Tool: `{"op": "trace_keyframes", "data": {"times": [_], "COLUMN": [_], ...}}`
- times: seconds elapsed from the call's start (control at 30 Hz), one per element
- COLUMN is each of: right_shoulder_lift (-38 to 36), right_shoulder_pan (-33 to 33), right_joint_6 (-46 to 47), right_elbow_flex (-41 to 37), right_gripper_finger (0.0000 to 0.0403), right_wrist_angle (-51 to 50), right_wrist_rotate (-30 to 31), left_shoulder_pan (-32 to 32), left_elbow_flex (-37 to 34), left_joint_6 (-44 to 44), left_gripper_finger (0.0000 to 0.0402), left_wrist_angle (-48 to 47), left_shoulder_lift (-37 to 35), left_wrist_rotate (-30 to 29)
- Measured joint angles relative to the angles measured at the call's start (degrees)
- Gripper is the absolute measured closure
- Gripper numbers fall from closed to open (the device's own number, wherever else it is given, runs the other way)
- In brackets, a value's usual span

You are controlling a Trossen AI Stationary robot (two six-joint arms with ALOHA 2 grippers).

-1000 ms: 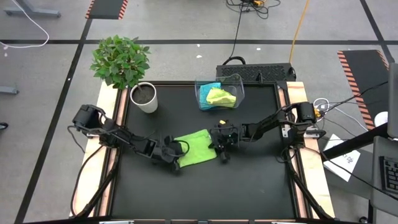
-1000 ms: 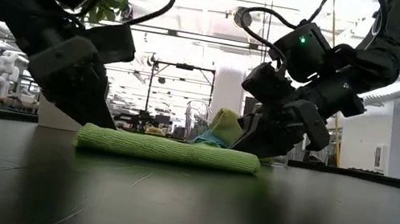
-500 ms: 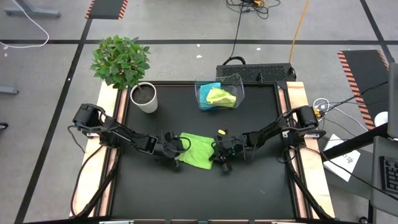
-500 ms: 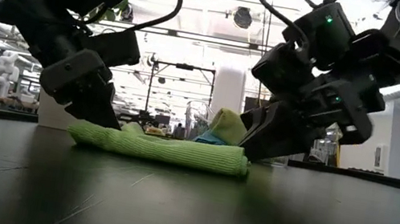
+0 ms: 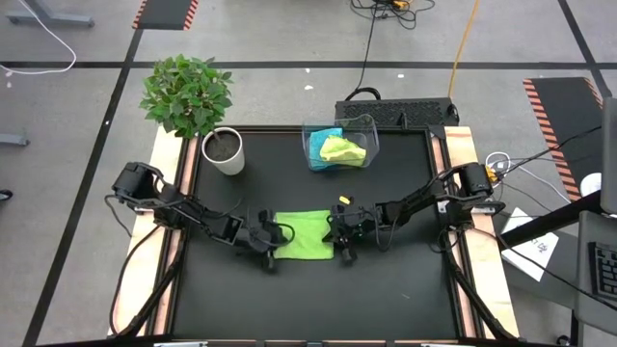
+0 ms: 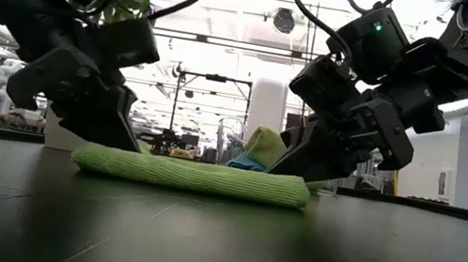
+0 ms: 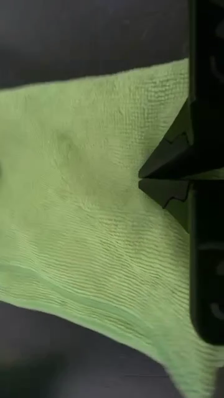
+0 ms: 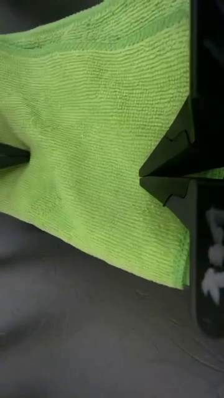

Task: Fold microfiber towels
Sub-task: Fold the green microfiber cloth

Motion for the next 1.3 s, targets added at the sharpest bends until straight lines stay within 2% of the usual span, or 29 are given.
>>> {"op": "trace_keyframes", "data": {"times": [0.23, 0.4, 0.63, 0.73, 0.83, 0.9, 1.1, 1.17, 1.3], "right_shoulder_lift": [0.02, 0.02, -2.20, -4.19, -6.54, -7.76, -9.51, -9.57, -9.82], "right_shoulder_pan": [0.00, 0.75, 2.72, 4.25, 6.18, 7.26, 10.43, 11.24, 12.64], "right_joint_6": [-2.13, -8.77, -15.95, -18.00, -19.58, -19.74, -19.19, -18.33, -13.96], "right_elbow_flex": [0.00, 0.00, -0.01, -0.02, -0.02, 0.00, 0.00, -0.01, -0.01], "right_gripper_finger": [0.0403, 0.0403, 0.0403, 0.0403, 0.0403, 0.0403, 0.0403, 0.0401, 0.0378], "right_wrist_angle": [1.10, 3.54, 4.42, 3.95, 1.41, -0.76, -8.50, -9.94, -10.12], "right_wrist_rotate": [0.00, 0.02, 0.22, 5.39, 15.09, 19.03, 18.77, 16.83, 15.96], "left_shoulder_pan": [-0.54, -0.50, 0.70, 0.73, 0.71, 0.73, -0.50, -1.72, -4.41], "left_elbow_flex": [0.00, 0.00, 0.58, 1.03, 1.06, 0.92, 0.95, 1.01, 1.01], "left_joint_6": [4.20, 6.08, 8.58, 12.03, 13.84, 13.19, 8.08, 6.68, 4.77], "left_gripper_finger": [0.0384, 0.0384, 0.0385, 0.0385, 0.0385, 0.0385, 0.0384, 0.0380, 0.0346], "left_wrist_angle": [1.03, 1.42, 1.64, 2.10, 1.66, -1.57, -6.75, -8.01, -8.21], "left_shoulder_lift": [-0.02, -0.11, -5.16, -8.69, -11.07, -13.12, -14.75, -14.78, -14.78], "left_wrist_rotate": [-0.09, -0.28, -0.31, 0.86, 2.04, 2.16, 6.50, 6.60, 5.94]}}
